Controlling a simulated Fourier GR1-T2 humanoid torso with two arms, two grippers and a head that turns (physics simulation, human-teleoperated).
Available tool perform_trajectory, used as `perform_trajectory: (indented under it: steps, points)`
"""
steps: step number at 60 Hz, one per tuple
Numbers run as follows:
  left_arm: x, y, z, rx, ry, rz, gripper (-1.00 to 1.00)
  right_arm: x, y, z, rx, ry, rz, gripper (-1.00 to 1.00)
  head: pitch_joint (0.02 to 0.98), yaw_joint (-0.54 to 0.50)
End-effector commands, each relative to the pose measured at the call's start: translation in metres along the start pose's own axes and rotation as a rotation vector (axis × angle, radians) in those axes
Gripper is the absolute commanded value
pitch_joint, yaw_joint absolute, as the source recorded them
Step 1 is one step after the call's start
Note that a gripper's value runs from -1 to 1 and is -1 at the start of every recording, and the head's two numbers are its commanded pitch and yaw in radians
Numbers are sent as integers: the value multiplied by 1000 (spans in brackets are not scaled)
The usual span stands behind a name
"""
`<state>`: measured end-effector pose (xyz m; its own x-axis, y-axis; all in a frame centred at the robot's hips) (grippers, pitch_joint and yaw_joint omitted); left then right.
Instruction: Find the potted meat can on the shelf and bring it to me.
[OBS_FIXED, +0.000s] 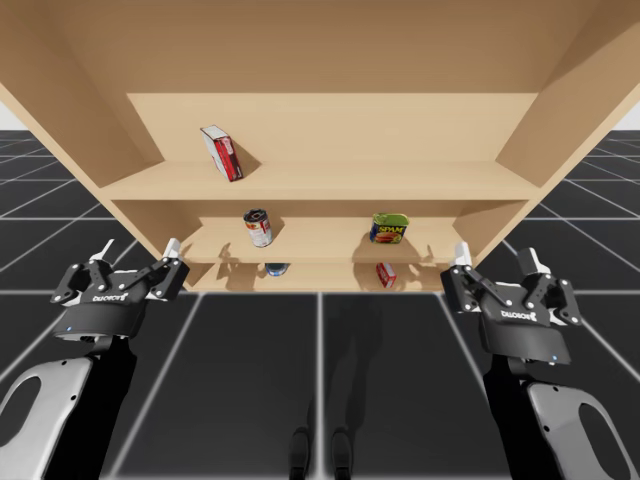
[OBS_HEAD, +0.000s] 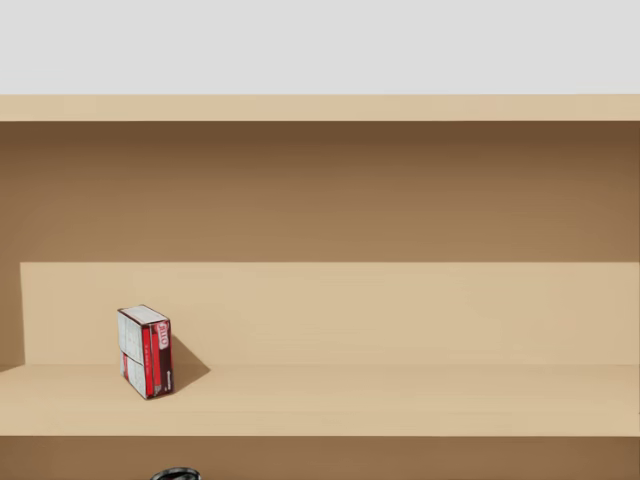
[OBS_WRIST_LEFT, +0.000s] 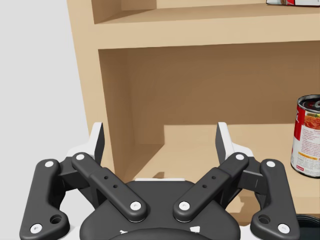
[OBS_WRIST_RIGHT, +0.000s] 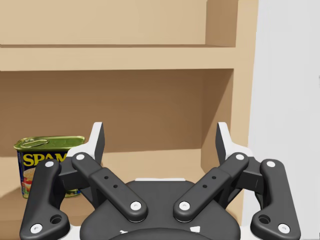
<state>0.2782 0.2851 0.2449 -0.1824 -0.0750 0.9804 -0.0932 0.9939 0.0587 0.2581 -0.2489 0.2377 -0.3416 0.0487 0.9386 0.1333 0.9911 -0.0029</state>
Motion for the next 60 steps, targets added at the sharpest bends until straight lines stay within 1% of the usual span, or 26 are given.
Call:
perform_trajectory:
  steps: [1,2,4,7,11,15,21,28,36,37,44,52,60]
  points:
    - [0,0,0,1,-1,2,-1000,2,-1,2,-56,9,-32,-1000,80,3]
    - [0,0,0,1,-1,2,-1000,3,-2,1,-30,4,-31,-1000,81,3]
    - [0,0,0,1,-1,2,-1000,5,-3,2,-24,-7,-35,-1000,85,2]
    - [0,0,0,1,-2,3,-1000,7,-4,1,-13,-22,-60,-1000,101,-1]
    - [0,1,0,2,-1,4,-1000,7,-4,1,-18,-13,-72,-1000,131,-2]
    - [0,1,0,3,0,3,-1000,6,-5,1,-19,-8,-73,-1000,174,-3]
    - [0,0,0,3,4,-1,-1000,7,-5,0,-26,-8,-83,-1000,251,-23]
    - [0,0,0,0,7,-5,-1000,6,-3,0,-21,-4,-85,-1000,317,-61]
    - [-1,-2,0,-7,11,-11,-1000,4,-2,0,-17,2,-83,-1000,398,-141]
    - [-1,-2,0,-9,11,-13,-1000,4,-2,0,-17,2,-82,-1000,420,-163]
    - [-2,-4,0,-18,14,-16,-1000,4,-2,0,-15,5,-83,-1000,483,-226]
    - [-2,-5,-1,-25,17,-20,-1000,3,-1,-1,-10,10,-80,-1000,524,-259]
    - [-3,-6,0,-26,16,-20,-1000,3,-1,0,-3,11,-81,-1000,527,-257]
